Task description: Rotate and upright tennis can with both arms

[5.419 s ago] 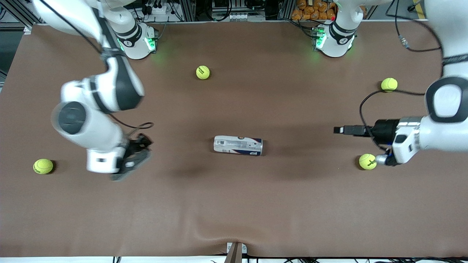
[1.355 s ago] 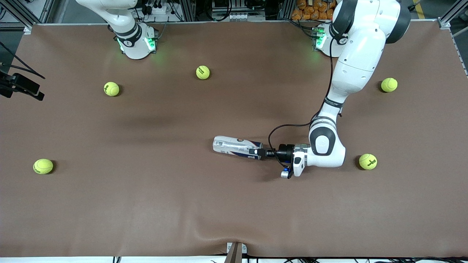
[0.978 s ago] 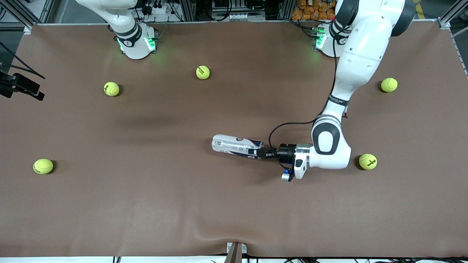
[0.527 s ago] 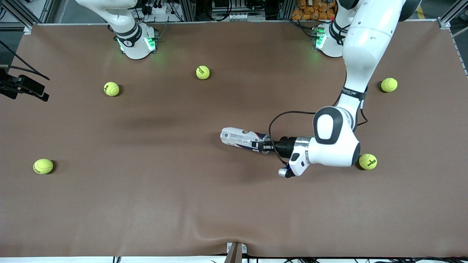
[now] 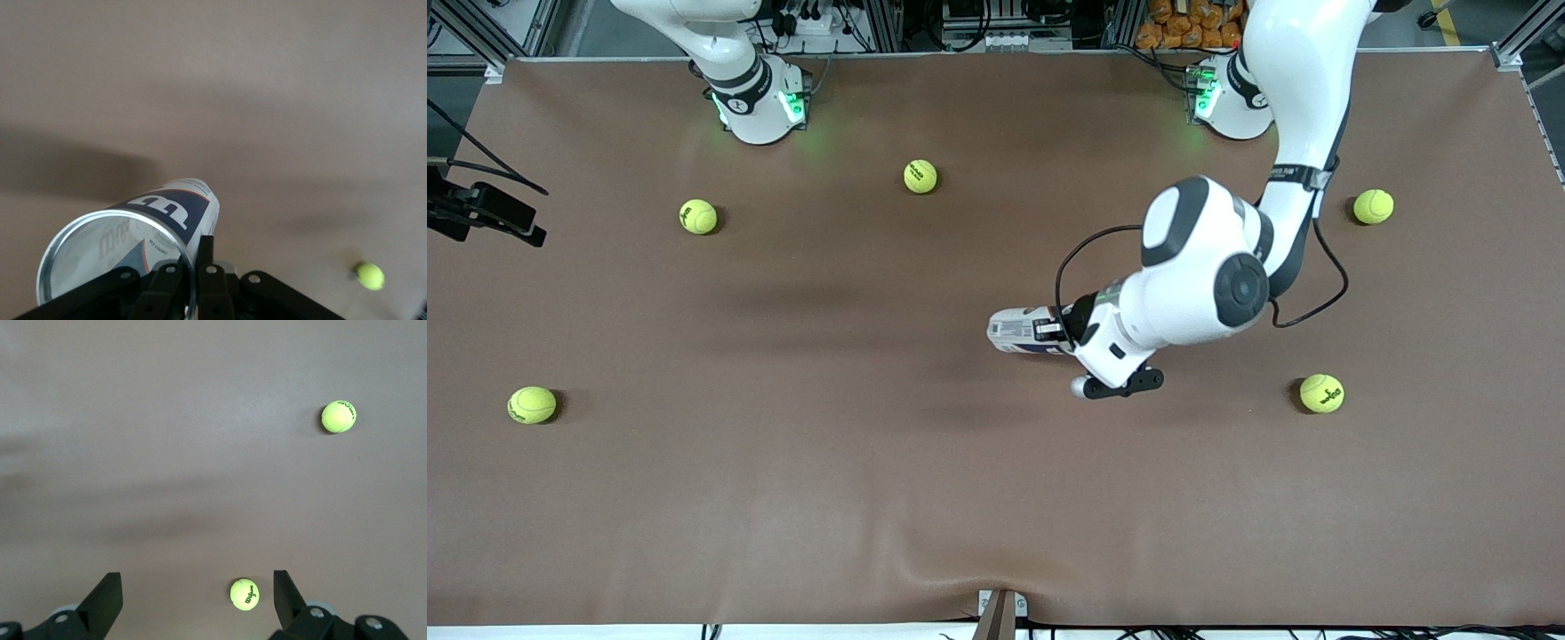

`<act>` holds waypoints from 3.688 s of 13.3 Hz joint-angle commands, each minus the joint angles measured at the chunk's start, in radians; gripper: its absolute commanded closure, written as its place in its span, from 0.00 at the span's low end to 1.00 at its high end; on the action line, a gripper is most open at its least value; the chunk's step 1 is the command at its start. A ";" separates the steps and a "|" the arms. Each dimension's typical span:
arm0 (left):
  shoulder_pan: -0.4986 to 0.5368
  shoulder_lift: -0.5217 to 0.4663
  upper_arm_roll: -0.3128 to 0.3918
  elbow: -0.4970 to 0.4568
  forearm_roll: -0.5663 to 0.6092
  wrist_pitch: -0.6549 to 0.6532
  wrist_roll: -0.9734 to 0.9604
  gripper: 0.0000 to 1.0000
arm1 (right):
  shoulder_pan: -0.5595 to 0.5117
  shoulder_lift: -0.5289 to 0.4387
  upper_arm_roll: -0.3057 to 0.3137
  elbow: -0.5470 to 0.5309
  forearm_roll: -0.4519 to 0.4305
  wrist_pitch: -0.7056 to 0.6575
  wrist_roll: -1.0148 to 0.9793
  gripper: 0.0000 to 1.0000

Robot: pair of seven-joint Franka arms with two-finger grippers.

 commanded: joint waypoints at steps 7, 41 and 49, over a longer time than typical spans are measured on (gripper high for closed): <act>-0.226 0.062 0.083 0.063 0.363 0.082 -0.404 1.00 | 0.004 0.011 -0.001 0.022 0.009 -0.017 0.014 0.00; -0.237 -0.065 0.180 0.063 0.455 -0.065 -0.328 0.00 | 0.015 0.027 -0.001 0.022 0.009 -0.017 0.014 0.00; 0.031 -0.144 0.168 0.063 0.425 -0.176 0.169 0.00 | 0.015 0.027 -0.001 0.022 0.009 -0.017 0.014 0.00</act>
